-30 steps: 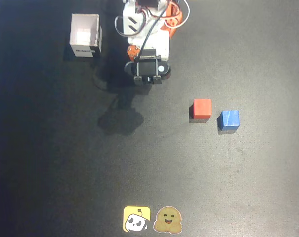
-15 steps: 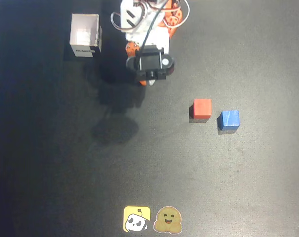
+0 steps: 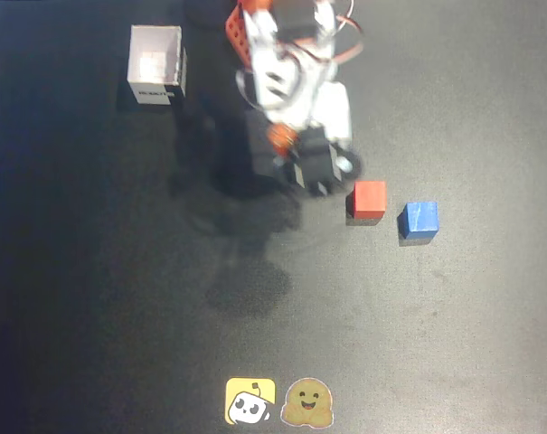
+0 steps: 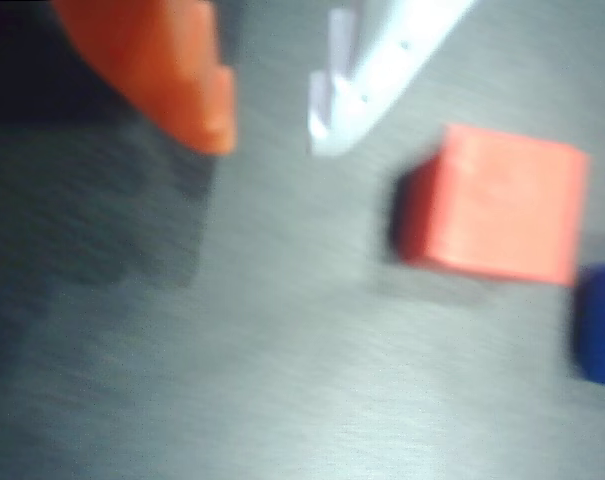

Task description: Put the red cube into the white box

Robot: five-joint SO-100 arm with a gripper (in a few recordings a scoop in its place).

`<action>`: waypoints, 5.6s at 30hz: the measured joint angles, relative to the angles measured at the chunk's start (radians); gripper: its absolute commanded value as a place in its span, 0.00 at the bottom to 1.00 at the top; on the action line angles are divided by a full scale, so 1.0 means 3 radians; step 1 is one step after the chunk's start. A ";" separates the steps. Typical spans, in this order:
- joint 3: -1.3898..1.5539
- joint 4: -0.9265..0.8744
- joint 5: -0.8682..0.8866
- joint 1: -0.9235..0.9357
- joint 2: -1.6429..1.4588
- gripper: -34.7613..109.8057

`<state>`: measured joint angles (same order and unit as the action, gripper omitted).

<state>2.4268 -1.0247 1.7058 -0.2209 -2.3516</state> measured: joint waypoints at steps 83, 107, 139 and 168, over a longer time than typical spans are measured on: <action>-0.0102 0.1207 0.0353 -0.1023 0.1570 0.42; -0.0245 0.0639 0.1191 -0.1130 0.1636 0.40; -0.0230 0.0639 0.1427 -0.1273 0.1723 0.39; -0.0470 0.0629 0.1273 -0.1150 0.2030 0.39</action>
<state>2.2856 -0.8360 2.0877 -0.5660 -1.7426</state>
